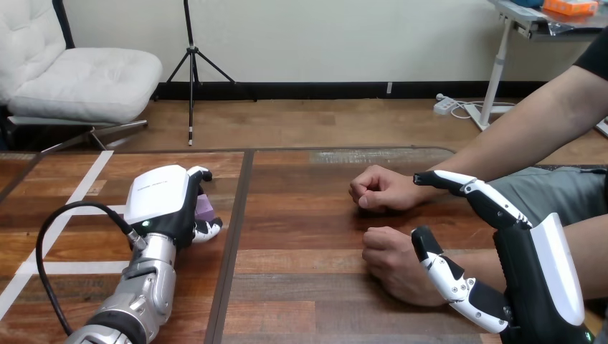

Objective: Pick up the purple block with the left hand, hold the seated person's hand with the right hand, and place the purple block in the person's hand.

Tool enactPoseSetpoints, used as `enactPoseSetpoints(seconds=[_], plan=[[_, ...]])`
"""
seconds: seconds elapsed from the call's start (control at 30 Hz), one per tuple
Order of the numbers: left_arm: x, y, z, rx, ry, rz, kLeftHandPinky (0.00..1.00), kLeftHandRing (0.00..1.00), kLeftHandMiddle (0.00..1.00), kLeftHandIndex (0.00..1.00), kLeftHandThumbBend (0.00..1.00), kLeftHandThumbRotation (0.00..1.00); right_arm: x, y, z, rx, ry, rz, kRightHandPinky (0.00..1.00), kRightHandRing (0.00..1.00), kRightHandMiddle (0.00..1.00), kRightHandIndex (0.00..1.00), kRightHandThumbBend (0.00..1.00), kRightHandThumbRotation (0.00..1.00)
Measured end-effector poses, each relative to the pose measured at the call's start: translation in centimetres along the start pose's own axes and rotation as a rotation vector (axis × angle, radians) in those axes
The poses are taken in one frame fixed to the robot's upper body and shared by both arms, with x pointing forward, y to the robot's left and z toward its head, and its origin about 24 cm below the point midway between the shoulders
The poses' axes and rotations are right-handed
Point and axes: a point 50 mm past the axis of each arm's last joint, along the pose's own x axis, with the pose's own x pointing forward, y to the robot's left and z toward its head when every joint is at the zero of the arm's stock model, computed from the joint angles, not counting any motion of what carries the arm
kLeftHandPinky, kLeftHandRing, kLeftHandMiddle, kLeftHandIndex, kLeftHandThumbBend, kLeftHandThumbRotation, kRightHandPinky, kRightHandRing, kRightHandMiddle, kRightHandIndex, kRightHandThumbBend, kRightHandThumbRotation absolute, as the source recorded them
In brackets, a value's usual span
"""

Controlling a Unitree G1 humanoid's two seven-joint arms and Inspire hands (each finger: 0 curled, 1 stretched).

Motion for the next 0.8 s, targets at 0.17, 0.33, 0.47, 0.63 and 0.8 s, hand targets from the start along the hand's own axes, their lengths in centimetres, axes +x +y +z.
enactPoseSetpoints(seconds=[0.17, 0.33, 0.47, 0.63, 0.8], plan=[[-0.01, -0.03, -0.06, 0.004, 0.005, -0.003, 0.65, 0.72, 0.76, 0.79, 0.62, 0.13, -0.01, 0.00, 0.00, 0.000, 0.000, 0.000, 0.76, 0.76, 0.76, 0.72, 0.36, 0.46], [-0.05, -0.09, -0.11, 0.009, 0.008, -0.007, 0.69, 0.76, 0.79, 0.81, 0.61, 0.19, -0.02, 0.00, 0.00, 0.000, 0.000, 0.001, 0.76, 0.76, 0.76, 0.72, 0.36, 0.46], [-0.09, -0.16, -0.17, 0.022, 0.009, -0.010, 0.73, 0.79, 0.82, 0.83, 0.60, 0.24, -0.03, 0.00, 0.00, 0.000, 0.001, 0.001, 0.77, 0.77, 0.76, 0.72, 0.36, 0.47], [-0.16, -0.28, -0.23, 0.051, 0.005, -0.018, 0.80, 0.83, 0.85, 0.85, 0.58, 0.32, -0.08, 0.00, -0.01, -0.001, 0.002, 0.002, 0.77, 0.77, 0.76, 0.72, 0.35, 0.47], [-0.26, -0.45, -0.29, 0.080, 0.001, -0.028, 0.83, 0.86, 0.87, 0.87, 0.58, 0.38, -0.09, 0.00, -0.02, -0.004, 0.002, 0.005, 0.78, 0.77, 0.76, 0.73, 0.35, 0.47]])
